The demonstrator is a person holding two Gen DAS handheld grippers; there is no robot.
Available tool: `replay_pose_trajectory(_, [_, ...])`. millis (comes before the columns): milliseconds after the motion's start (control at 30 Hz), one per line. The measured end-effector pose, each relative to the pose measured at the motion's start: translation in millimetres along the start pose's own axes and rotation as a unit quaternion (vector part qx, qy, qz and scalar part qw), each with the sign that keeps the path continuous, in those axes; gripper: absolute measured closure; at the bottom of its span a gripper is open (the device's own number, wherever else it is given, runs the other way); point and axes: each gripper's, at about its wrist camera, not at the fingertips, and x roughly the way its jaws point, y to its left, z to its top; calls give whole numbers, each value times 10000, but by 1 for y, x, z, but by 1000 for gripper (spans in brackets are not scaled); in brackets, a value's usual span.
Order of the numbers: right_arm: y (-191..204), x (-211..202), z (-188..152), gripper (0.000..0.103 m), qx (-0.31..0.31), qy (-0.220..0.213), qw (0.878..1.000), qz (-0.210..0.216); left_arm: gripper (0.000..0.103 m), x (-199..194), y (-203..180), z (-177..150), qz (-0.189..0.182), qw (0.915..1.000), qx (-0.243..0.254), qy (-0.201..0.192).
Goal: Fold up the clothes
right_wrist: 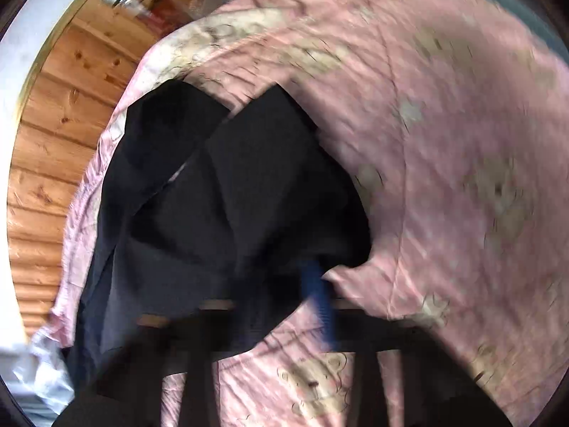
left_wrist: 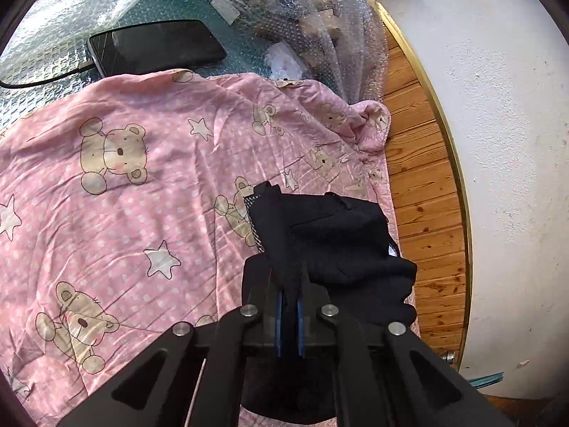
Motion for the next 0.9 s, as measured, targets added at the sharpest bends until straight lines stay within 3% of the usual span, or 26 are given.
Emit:
replay_pose_trajectory(133, [17, -90, 19, 102, -596, -1233, 9905, 137, 98, -19, -5, 5, -130, 9994, 127, -278])
replay_pose_trajectory(233, [-9, -143, 17, 102, -681, -1604, 9846, -131, 98, -39, -2, -3, -281, 9988, 248, -312])
replay_pose_trajectory(400, [-73, -98, -10, 101, -564, -506, 9924, -966, 97, -32, 30, -30, -174, 9995, 110, 228])
replay_pose_trajectory(433, [-86, -91, -18, 99, -500, -372, 9920, -1099, 94, -32, 38, -33, -149, 9996, -29, 241])
replay_pose_trajectory(500, [-108, -87, -31, 95, -216, -328, 9917, -1228, 77, -35, 53, -37, -39, 9992, -342, 224])
replay_pose_trajectory(567, [-125, -89, -43, 87, 95, -350, 9917, -1231, 60, -43, 63, -40, -35, 9979, -620, 204])
replay_pose_trajectory(767, [-141, -97, -59, 65, 319, -268, 9933, -1079, 37, -73, 61, -36, 214, 9984, -527, -45])
replay_pose_trajectory(900, [-135, -85, -67, 57, 280, -7, 9966, -777, 35, -46, 44, -37, 263, 9987, -241, 373])
